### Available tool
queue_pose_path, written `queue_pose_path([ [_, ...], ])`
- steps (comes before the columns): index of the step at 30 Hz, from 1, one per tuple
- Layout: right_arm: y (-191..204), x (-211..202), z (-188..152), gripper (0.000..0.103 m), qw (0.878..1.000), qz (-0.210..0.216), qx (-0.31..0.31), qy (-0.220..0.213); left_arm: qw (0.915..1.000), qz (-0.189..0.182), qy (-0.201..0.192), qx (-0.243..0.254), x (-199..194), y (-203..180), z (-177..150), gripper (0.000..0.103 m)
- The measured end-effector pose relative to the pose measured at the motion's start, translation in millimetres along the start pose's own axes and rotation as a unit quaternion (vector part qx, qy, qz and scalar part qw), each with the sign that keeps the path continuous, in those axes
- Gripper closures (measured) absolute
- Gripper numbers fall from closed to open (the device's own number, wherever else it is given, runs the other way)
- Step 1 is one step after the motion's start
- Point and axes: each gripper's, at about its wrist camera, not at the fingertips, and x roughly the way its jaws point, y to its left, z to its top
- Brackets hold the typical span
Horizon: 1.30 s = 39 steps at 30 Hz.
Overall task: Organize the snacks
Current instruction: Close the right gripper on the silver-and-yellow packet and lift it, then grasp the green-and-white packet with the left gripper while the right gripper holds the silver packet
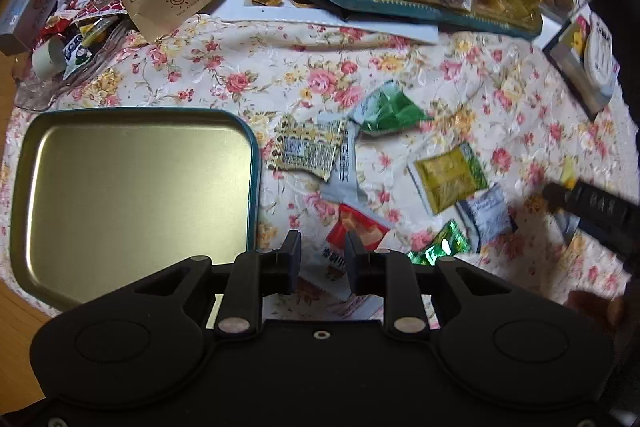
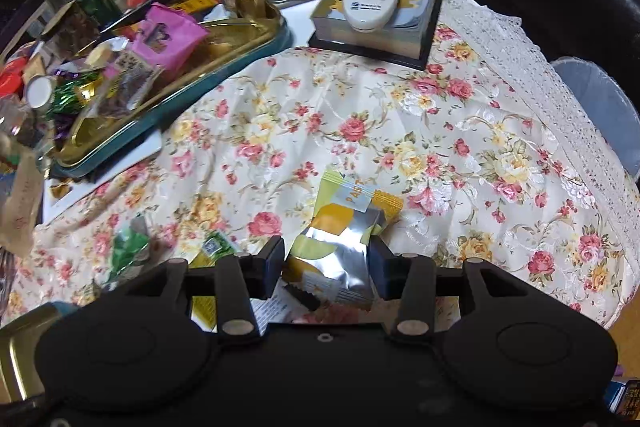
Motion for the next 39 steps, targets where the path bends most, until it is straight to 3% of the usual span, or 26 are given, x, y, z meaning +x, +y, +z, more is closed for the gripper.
queue_pose_path([
  [7, 6, -22, -12, 0.056, 0.999, 0.039, -0.03, 0.0, 0.9985, 0.021, -0.05, -0.008, 2, 7, 30, 0.07],
  [16, 4, -42, -16, 0.056, 0.996, 0.074, -0.042, -0.004, 0.9956, 0.014, -0.047, 0.079, 30, -31, 55, 0.07],
  [19, 0, -46, -15, 0.056, 0.996, 0.077, -0.036, -0.007, 0.9929, 0.011, -0.042, 0.111, 42, -43, 62, 0.07],
  [27, 0, -45, -16, 0.056, 0.997, 0.062, -0.049, -0.019, 0.9896, -0.064, -0.016, 0.127, 63, -58, 71, 0.07],
  [35, 7, -41, -18, 0.056, 0.996, 0.064, -0.054, -0.01, 0.988, -0.073, -0.007, 0.135, 80, -70, 71, 0.07],
  [39, 9, -39, -18, 0.056, 0.996, 0.065, -0.053, -0.008, 0.9883, -0.079, 0.038, 0.125, 102, -79, 68, 0.07],
])
